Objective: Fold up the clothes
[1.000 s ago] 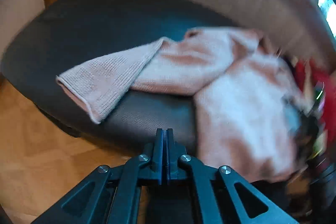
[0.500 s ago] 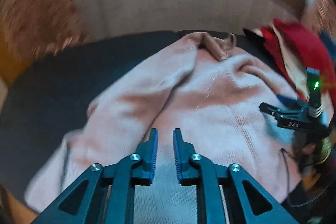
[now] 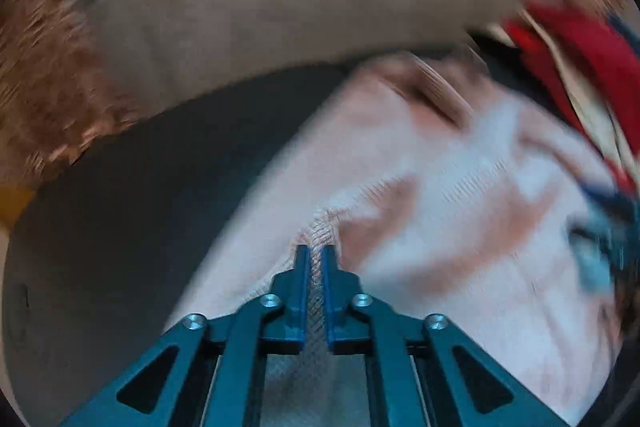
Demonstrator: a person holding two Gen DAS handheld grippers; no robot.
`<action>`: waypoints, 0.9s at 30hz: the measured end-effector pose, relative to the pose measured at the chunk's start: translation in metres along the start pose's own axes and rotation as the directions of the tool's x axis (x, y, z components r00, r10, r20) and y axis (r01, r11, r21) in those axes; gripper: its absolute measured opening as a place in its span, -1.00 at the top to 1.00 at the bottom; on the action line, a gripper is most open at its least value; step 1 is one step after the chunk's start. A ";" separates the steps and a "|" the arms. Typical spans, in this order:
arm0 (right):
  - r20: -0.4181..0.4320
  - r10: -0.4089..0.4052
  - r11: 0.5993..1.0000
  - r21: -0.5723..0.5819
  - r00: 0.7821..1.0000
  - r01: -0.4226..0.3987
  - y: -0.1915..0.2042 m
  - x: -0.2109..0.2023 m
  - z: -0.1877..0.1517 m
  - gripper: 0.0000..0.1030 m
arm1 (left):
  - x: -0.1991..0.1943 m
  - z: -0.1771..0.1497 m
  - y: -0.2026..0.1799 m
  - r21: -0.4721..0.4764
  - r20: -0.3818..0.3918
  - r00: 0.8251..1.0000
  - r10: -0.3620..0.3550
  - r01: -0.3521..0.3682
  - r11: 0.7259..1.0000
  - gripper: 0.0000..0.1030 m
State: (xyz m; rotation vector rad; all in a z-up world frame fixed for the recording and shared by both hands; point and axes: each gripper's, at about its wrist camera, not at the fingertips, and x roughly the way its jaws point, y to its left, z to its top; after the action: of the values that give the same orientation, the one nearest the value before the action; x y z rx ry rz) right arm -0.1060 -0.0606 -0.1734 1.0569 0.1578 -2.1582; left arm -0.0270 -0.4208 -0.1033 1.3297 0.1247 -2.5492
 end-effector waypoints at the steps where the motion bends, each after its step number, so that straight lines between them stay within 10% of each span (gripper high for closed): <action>1: 0.000 -0.001 1.000 -0.001 1.000 0.001 0.000 0.000 0.000 -1.00 | 0.002 0.007 0.020 -0.073 0.005 1.000 0.009 -0.008 0.997 0.95; 12: -0.013 -0.024 1.000 -0.019 1.000 0.023 0.004 0.002 0.002 -1.00 | 0.029 0.027 0.148 -0.560 -0.096 0.984 0.148 -0.176 0.809 0.82; 19: -0.037 -0.011 1.000 -0.011 0.999 0.011 0.004 0.001 0.007 -1.00 | 0.010 0.026 0.055 -0.325 0.061 0.995 -0.082 0.098 0.941 0.63; 27: 0.091 0.319 0.926 0.181 0.943 -0.331 -0.025 -0.023 0.087 -1.00 | 0.054 0.047 -0.031 -0.386 0.082 0.871 -0.484 0.476 0.790 0.39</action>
State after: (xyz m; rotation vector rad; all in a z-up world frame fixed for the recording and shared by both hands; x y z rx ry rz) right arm -0.1686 -0.0636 -0.1040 1.0420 -0.2469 -1.9249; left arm -0.1021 -0.4105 -0.1219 1.2779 1.0569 -2.6837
